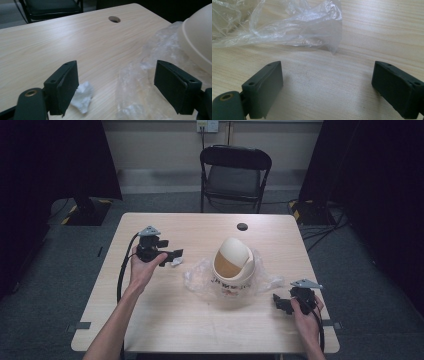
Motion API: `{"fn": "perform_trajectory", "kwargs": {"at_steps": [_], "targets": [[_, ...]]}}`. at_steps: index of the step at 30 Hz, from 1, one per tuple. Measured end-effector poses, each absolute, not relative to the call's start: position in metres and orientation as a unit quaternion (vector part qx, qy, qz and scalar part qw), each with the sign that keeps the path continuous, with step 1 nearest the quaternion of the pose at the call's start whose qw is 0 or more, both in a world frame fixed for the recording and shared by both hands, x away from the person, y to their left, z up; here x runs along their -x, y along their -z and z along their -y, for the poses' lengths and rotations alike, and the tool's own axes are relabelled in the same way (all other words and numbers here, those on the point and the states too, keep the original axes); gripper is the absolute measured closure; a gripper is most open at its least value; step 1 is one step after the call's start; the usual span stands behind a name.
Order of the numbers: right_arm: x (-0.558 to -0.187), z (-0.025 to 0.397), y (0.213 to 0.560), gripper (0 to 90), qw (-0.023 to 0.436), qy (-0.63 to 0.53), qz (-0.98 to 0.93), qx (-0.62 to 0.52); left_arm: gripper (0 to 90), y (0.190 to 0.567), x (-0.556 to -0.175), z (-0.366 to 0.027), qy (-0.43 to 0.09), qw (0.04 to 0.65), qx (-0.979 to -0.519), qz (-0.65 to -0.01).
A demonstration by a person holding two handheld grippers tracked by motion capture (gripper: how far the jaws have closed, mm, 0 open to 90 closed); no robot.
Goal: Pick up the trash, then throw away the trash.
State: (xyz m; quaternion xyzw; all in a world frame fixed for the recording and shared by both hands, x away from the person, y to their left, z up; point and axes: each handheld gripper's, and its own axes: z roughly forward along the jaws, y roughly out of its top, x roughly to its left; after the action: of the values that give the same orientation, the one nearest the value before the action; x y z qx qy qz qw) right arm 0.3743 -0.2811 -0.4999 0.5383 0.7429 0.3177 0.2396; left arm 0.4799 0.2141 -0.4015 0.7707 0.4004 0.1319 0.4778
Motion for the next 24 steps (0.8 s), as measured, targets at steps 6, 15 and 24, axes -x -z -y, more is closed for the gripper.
{"fn": "perform_trajectory", "kwargs": {"at_steps": [6, 15, 24], "targets": [[-0.374, 0.281, 0.5, 9.3, 0.24, -0.318, -0.743, -0.538, 19.5, 0.423, -0.49, -0.227, -0.136, 0.452, -0.771, -0.428], [-0.376, 0.28, 0.5, 9.3, 0.241, -0.317, -0.742, -0.539, 24.0, 0.455, -0.516, -0.244, -0.137, 0.401, -0.778, -0.465], [-0.376, 0.28, 0.5, 9.3, 0.241, -0.318, -0.743, -0.538, 21.2, 0.475, -0.525, -0.241, -0.114, 0.39, -0.785, -0.468]]}}
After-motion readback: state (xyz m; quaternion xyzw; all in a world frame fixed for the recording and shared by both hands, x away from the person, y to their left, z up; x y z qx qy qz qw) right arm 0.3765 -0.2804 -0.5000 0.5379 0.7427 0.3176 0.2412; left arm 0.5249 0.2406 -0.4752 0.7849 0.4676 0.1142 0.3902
